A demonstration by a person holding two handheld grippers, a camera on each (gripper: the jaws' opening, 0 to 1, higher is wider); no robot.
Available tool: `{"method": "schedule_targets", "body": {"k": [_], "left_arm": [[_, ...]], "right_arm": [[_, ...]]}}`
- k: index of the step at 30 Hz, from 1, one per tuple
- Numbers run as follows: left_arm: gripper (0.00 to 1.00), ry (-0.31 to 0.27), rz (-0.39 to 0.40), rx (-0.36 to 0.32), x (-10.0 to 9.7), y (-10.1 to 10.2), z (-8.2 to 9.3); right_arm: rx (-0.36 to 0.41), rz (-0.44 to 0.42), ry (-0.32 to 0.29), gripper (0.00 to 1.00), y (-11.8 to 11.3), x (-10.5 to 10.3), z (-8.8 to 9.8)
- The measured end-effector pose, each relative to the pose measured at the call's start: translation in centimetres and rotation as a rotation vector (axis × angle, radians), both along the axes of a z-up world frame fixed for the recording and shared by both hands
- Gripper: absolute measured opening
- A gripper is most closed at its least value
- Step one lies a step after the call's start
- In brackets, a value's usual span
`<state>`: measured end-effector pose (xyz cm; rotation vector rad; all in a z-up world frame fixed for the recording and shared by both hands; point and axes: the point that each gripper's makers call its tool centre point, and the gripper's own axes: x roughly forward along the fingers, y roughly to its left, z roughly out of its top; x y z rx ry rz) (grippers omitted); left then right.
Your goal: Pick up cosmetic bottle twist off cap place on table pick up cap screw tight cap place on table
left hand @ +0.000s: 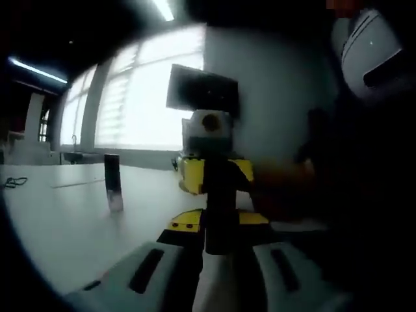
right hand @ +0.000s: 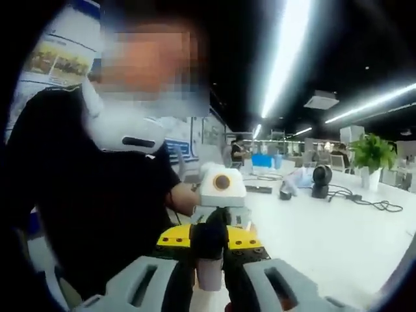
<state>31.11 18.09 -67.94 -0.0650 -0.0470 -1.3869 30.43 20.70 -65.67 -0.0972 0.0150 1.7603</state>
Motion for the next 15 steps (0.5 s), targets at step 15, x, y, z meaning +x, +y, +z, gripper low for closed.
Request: {"method": "schedule_targets", "body": {"k": [15], "left_arm": [[0.07,0.016,0.051,0.012,1.0,0.0,-0.4]], "right_arm": [[0.133,-0.300,0.025,0.33,-0.7,1.9,1.3]]}}
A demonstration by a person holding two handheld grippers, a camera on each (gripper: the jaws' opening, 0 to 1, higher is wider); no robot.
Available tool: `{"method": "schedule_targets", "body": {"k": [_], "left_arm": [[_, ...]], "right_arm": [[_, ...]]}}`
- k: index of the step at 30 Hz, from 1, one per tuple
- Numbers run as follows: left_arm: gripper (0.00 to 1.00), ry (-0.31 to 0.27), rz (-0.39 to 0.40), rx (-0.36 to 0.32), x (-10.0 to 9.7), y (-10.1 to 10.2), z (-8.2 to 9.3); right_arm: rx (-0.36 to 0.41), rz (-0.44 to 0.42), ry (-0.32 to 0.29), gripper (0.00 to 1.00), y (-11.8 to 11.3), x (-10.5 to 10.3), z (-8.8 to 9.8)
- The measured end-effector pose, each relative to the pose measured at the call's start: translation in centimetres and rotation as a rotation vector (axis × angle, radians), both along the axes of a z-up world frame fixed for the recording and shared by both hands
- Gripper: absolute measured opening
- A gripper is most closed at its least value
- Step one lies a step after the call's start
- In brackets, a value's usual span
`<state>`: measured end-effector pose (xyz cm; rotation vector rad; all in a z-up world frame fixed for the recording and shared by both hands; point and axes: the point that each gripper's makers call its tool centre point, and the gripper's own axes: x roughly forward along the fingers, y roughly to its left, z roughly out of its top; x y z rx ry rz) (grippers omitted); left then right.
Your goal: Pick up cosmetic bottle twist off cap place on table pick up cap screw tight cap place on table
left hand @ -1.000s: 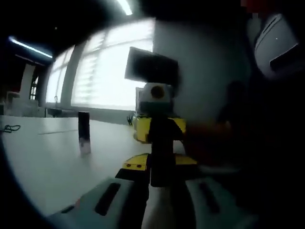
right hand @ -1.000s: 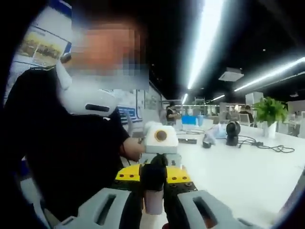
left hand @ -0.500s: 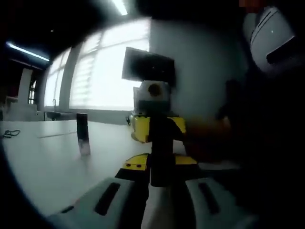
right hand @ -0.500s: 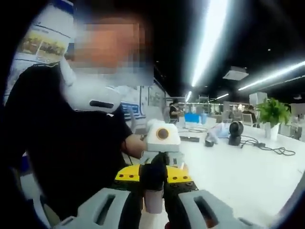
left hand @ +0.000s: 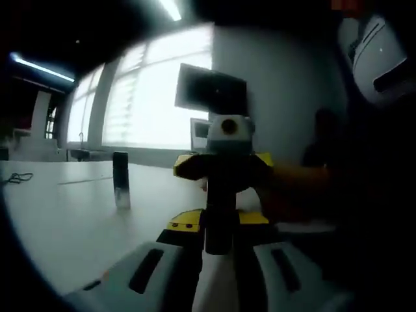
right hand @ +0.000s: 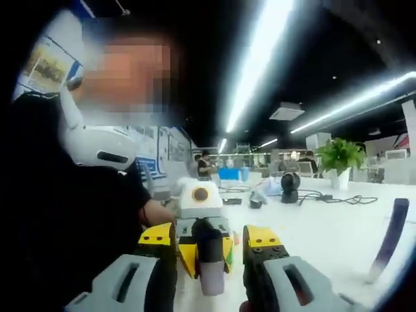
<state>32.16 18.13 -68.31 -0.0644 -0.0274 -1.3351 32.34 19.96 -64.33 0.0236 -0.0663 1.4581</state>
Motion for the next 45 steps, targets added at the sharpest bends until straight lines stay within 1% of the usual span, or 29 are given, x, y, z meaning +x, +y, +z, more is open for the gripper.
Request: {"method": "schedule_targets", "body": {"k": [2,4,5,6,7,9,11,13,14,16,17,18,20,21,22,23,25,26,27,30,32,33,34,36,37,40,43,44,45], "left_arm": [[0.07,0.002,0.006,0.005,0.1,0.0,-0.1],[0.07,0.004,0.012,0.010,0.2,0.0,-0.2],[0.07,-0.001,0.022,0.014,0.4,0.0,-0.3],[0.07,-0.007,0.040,0.017,0.7,0.1,-0.3],[0.07,-0.009,0.061,0.013,1.0,0.2,-0.2],[0.07,-0.004,0.088,0.008,1.5,0.4,-0.1],[0.07,-0.005,0.112,0.005,2.0,0.6,0.0],[0.07,-0.006,0.128,-0.001,2.3,0.7,0.1],[0.07,-0.010,0.141,0.006,2.5,0.7,0.1],[0.07,-0.030,0.177,0.023,3.0,0.9,-0.1],[0.07,-0.057,0.190,0.040,3.1,0.9,-0.2],[0.07,-0.050,0.195,0.033,3.1,0.8,-0.1],[0.07,-0.041,0.188,0.025,3.1,0.7,0.0],[0.07,-0.036,0.186,0.009,3.1,0.6,0.3],[0.07,-0.029,0.185,0.003,3.1,0.6,0.3],[0.07,-0.029,0.188,0.003,3.2,0.5,0.3],[0.07,-0.043,0.207,0.020,3.5,0.6,0.1],[0.07,-0.041,0.214,0.024,3.6,0.7,0.0],[0.07,-0.042,0.220,0.025,3.7,0.8,0.0],[0.07,-0.045,0.245,0.031,4.2,1.0,-0.1],[0.07,-0.049,0.263,0.039,4.5,1.2,-0.2],[0.07,-0.048,0.265,0.039,4.5,1.3,-0.2],[0.07,-0.047,0.268,0.037,4.6,1.3,-0.2],[0.07,-0.050,0.272,0.039,4.6,1.4,-0.2],[0.07,-0.051,0.271,0.041,4.6,1.4,-0.3],[0.07,-0.055,0.261,0.042,4.4,1.3,-0.3],[0.07,-0.058,0.257,0.049,4.2,1.2,-0.4],[0.07,-0.061,0.252,0.054,4.2,1.1,-0.5],[0.07,-0.063,0.244,0.057,4.0,1.0,-0.6]], "right_arm": [[0.024,-0.054,0.014,0.33,0.2,-0.1,0.5],[0.037,-0.110,0.004,0.34,0.3,0.1,0.8],[0.046,-0.130,0.016,0.34,0.4,0.0,0.9],[0.057,-0.157,0.021,0.34,0.4,0.1,1.1],[0.073,-0.196,0.046,0.34,0.5,0.2,1.3],[0.086,-0.237,0.055,0.33,0.5,0.4,1.3],[0.087,-0.289,0.040,0.34,0.6,0.6,1.3],[0.069,-0.355,0.031,0.34,0.4,1.1,1.0],[0.064,-0.378,0.027,0.34,0.3,1.3,1.0],[0.090,-0.447,0.030,0.34,-0.2,1.8,1.3],[0.101,-0.458,0.032,0.35,-0.2,1.7,1.4],[0.101,-0.490,0.035,0.36,-0.4,1.9,1.3],[0.086,-0.525,0.036,0.36,-0.4,1.9,0.9],[0.077,-0.566,0.039,0.36,-0.6,2.2,0.5],[0.052,-0.592,0.032,0.36,-0.6,2.2,0.1],[0.054,-0.629,0.038,0.36,-0.8,2.3,-0.1],[0.073,-0.639,0.044,0.34,-0.5,1.9,-0.2],[0.081,-0.673,0.063,0.35,-0.6,2.1,-0.3],[0.082,-0.713,0.056,0.34,-0.7,2.3,-0.3],[0.101,-0.802,0.074,0.32,-0.7,2.8,-0.2],[0.077,-0.878,0.077,0.30,-0.9,3.3,-0.7],[0.064,-0.912,0.056,0.30,-1.1,3.5,-0.7],[0.047,-0.938,0.048,0.30,-1.1,3.6,-1.0],[0.044,-0.963,0.054,0.28,-0.8,3.7,-1.2],[0.044,-0.991,0.059,0.27,-0.9,3.9,-1.3],[0.037,-1.021,0.047,0.26,-0.8,3.9,-1.3],[0.050,-1.037,0.055,0.22,-0.6,3.9,-1.1],[0.056,-1.051,0.051,0.19,-0.6,3.9,-0.9],[0.041,-1.077,0.036,0.16,-0.9,4.0,-1.0]]}}
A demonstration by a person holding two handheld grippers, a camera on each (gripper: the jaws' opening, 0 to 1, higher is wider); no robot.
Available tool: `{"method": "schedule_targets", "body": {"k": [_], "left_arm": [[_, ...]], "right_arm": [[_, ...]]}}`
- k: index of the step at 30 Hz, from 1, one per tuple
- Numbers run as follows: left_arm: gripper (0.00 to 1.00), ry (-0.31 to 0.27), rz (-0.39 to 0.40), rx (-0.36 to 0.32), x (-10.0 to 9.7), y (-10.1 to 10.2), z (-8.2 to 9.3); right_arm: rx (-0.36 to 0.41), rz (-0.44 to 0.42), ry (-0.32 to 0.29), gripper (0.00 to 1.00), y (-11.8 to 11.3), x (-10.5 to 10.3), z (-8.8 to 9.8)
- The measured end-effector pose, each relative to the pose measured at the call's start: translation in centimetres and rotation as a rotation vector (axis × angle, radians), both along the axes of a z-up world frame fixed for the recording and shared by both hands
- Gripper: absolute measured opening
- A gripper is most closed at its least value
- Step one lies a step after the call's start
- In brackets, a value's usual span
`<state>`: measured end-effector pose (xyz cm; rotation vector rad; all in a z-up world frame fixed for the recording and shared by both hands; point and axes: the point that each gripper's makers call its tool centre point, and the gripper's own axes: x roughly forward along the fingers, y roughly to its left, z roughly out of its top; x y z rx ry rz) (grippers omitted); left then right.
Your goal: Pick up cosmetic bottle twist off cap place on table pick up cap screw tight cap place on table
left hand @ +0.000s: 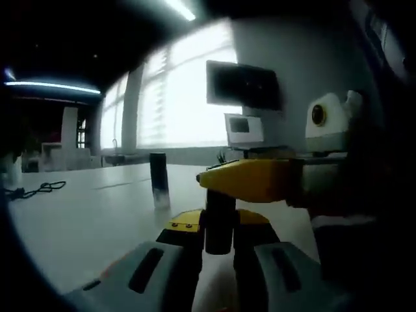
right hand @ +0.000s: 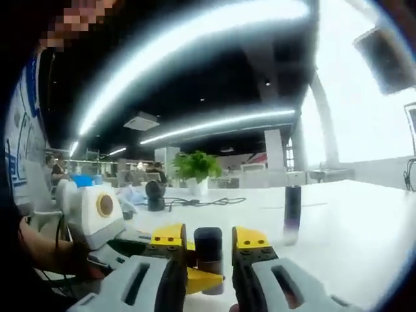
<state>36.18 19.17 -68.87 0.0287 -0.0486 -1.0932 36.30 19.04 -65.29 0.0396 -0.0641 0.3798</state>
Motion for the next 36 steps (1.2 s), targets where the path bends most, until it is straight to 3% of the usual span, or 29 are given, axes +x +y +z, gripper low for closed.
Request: {"method": "schedule_targets", "body": {"k": [8,17,25,36], "left_arm": [[0.07,-0.004,-0.046,0.015,-0.9,-0.6,-0.2],[0.06,0.004,-0.071,0.012,-1.4,-0.8,0.0],[0.06,0.015,-0.112,-0.012,-2.0,-0.9,0.3],[0.06,0.023,-0.202,-0.023,-3.6,-1.3,0.4]], "right_arm": [[-0.039,-0.046,0.011,0.11,-0.2,-0.4,-0.6],[-0.040,-0.022,0.013,0.11,-0.3,-0.8,-0.5],[-0.038,0.124,0.020,0.11,0.1,-1.5,-0.2],[-0.116,0.375,0.014,0.11,0.8,-3.4,0.0]]}}
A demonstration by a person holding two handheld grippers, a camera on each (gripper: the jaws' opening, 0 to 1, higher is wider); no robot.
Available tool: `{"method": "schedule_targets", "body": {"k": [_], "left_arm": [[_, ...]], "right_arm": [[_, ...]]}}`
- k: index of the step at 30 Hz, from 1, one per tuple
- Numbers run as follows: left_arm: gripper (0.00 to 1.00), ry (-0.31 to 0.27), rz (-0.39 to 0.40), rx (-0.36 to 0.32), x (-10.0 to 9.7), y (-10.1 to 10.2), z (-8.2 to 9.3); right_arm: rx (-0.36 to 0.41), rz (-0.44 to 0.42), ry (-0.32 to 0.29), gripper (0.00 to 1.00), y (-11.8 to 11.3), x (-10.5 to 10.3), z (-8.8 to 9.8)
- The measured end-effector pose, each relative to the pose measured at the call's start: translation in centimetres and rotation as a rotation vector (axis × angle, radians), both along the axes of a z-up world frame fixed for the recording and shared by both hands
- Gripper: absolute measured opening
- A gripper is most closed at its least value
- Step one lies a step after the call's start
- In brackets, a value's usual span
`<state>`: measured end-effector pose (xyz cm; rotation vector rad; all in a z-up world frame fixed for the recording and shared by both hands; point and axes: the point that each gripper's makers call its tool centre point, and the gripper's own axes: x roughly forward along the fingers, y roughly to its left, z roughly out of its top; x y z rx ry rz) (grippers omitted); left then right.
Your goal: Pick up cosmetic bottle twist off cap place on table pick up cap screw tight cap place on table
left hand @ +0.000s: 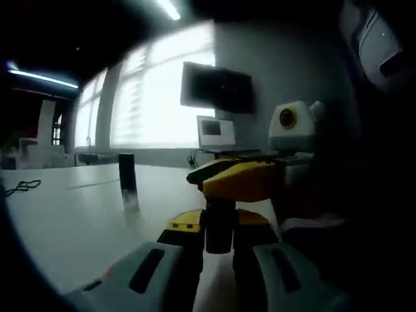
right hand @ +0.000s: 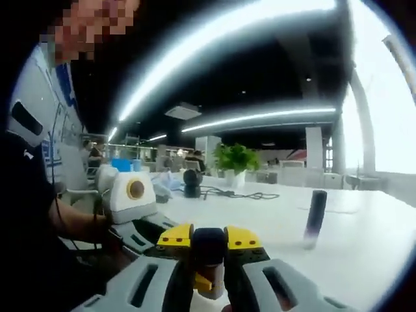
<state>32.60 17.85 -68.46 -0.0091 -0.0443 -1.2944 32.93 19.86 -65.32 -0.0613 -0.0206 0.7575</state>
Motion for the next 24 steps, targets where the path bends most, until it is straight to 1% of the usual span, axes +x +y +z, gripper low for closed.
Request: {"method": "schedule_targets", "body": {"k": [1,2,7,10,12,13,16,20,21,24], "left_arm": [[0.06,-0.003,-0.008,0.001,-0.2,0.0,0.0],[0.06,-0.007,-0.012,0.003,-0.3,-0.1,0.0],[0.06,0.000,-0.030,0.012,-0.6,-0.2,-0.2],[0.06,0.002,-0.053,0.013,-1.0,-0.2,-0.3],[0.06,0.006,-0.077,0.012,-1.4,-0.3,-0.3],[0.06,0.005,-0.082,0.015,-1.5,-0.3,-0.4],[0.06,0.003,-0.089,0.024,-1.6,-0.4,-0.6],[0.06,0.008,-0.106,0.022,-1.9,-0.5,-0.6],[0.06,0.010,-0.115,0.024,-2.1,-0.5,-0.6],[0.06,0.016,-0.125,0.028,-2.3,-0.6,-0.7]], "right_arm": [[-0.005,0.020,0.000,0.11,0.0,-0.2,0.0],[0.010,0.028,0.016,0.11,0.0,-0.3,-0.1],[0.028,0.062,0.019,0.11,-0.1,-0.5,-0.3],[0.045,0.130,0.003,0.11,0.2,-1.2,-0.2],[0.034,0.190,-0.018,0.11,0.4,-1.7,-0.2],[0.036,0.198,-0.006,0.11,0.3,-1.6,-0.3],[0.023,0.234,-0.010,0.11,0.4,-1.8,-0.4],[0.032,0.302,-0.007,0.11,0.5,-2.2,-0.3],[0.034,0.327,0.005,0.11,0.5,-2.4,-0.4],[0.041,0.363,0.011,0.11,0.6,-2.4,-0.5]]}}
